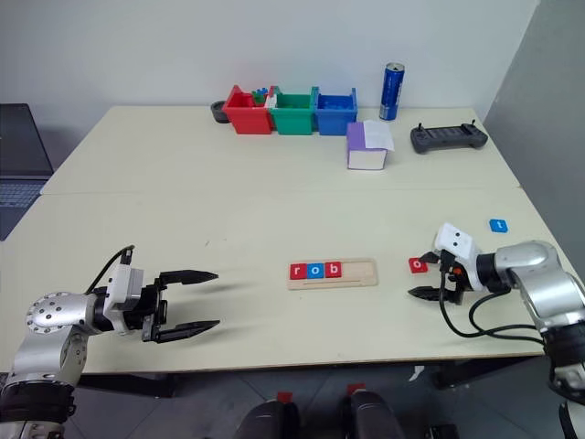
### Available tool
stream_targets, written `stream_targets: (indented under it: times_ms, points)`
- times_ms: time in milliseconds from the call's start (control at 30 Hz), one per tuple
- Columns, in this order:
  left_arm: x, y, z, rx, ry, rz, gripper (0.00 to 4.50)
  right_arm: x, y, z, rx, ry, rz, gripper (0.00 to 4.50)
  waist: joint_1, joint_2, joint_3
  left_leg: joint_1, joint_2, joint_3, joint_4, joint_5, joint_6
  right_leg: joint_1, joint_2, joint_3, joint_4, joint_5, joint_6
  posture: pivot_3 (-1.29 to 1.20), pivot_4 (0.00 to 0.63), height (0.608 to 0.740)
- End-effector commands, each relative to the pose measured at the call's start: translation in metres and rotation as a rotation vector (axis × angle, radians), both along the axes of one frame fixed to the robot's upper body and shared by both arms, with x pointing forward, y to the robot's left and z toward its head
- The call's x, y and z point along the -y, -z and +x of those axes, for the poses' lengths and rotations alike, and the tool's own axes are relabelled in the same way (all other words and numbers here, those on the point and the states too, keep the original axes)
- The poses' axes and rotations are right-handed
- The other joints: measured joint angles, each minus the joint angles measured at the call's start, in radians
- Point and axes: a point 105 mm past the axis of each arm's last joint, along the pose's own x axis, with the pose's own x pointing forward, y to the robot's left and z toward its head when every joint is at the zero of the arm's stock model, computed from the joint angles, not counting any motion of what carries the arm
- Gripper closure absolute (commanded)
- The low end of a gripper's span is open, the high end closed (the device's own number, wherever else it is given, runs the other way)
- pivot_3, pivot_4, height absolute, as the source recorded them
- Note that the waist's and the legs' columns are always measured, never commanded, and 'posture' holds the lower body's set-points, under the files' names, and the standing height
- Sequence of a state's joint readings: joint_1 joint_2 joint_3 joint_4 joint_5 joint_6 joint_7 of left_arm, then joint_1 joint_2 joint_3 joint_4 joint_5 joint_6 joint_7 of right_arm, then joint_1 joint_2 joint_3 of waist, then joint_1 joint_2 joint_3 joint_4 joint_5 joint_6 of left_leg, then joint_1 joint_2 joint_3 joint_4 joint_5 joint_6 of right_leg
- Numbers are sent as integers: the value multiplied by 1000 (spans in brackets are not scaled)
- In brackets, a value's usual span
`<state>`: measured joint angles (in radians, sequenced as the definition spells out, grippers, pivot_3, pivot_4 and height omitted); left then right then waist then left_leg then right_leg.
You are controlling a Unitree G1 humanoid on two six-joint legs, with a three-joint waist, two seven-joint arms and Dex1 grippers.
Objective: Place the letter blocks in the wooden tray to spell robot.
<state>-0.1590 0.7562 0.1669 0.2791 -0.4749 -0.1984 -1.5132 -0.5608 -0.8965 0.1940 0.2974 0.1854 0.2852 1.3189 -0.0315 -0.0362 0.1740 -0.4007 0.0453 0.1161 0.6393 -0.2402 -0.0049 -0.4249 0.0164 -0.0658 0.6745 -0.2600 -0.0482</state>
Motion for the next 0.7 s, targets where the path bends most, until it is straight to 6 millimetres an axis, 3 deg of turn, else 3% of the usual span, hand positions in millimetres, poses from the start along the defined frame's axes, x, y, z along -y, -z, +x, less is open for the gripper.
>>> stream_targets:
  times_ms: [33,700]
  points:
    - [-1,-9,-2,40,-11,-16,0,2,-10,5,17,-123,-32,32,1,0,0,0,0,0,0,0,0,0,0,0,0,0,0,0,150,740]
    - [1,-20,-5,98,-70,-81,0,-3,-9,23,32,-232,-54,32,3,1,0,1,0,0,3,0,-1,0,-1,0,5,0,-1,0,150,740]
